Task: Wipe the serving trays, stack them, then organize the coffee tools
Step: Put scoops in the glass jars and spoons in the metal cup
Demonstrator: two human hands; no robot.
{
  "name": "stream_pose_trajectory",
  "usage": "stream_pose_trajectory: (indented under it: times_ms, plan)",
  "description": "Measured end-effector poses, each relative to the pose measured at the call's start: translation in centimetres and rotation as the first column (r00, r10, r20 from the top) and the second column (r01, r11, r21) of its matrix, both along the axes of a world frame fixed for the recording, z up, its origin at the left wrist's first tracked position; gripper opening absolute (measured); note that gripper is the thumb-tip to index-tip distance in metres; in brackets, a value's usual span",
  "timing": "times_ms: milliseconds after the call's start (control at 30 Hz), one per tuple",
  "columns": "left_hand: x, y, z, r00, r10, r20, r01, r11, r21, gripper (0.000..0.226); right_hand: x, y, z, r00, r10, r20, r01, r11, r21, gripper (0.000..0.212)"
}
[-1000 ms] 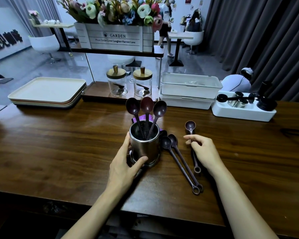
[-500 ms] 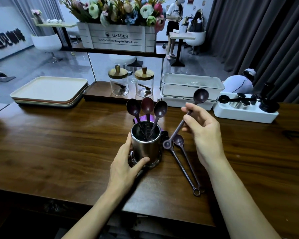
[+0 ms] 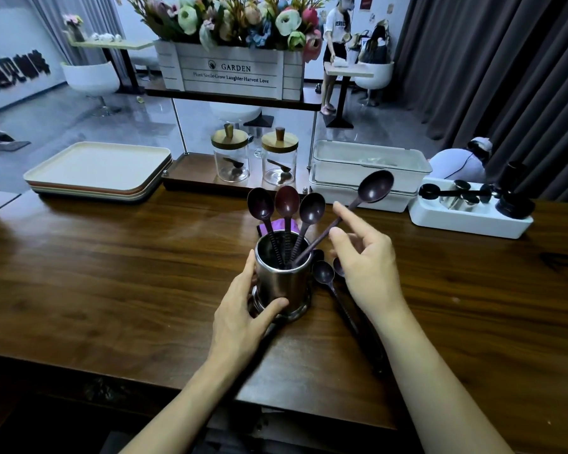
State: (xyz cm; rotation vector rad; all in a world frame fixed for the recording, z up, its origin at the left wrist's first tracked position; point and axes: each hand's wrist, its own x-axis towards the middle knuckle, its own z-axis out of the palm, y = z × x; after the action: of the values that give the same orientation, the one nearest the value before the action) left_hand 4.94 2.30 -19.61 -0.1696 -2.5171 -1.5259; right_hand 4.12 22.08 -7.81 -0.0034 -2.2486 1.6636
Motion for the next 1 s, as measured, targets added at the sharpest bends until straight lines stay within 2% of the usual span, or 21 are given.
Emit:
stream_pose_trajectory:
  times_ms: [167, 400, 800, 1000]
  plan:
    - [0.0, 0.0, 0.0, 1.000, -0.007, -0.015, 0.007, 1.000, 0.003, 0.097, 0.2, -0.4, -1.3, 0.993, 0.055, 0.102, -0.075, 0.976, 0.203, 0.040]
    - [0.0, 0.0, 0.0, 1.000, -0.007, -0.011, 0.007, 1.000, 0.005, 0.097, 0.6, -1.2, -1.7, 0.982, 0.129, 0.140, -0.171, 0.920, 0.352, 0.043]
    - [0.1, 0.0, 0.1, 1.000, 0.000, -0.013, 0.000, 1.000, 0.010, 0.095, -0.3, -1.3, -1.7, 0.969, 0.201, 0.144, -0.241, 0.899, 0.366, 0.040]
    - [0.0, 0.0, -0.1, 1.000, 0.009, -0.010, -0.009, 1.000, -0.008, 0.096, -0.1, -0.5, -2.4, 0.980, 0.178, 0.091, -0.194, 0.956, 0.222, 0.033]
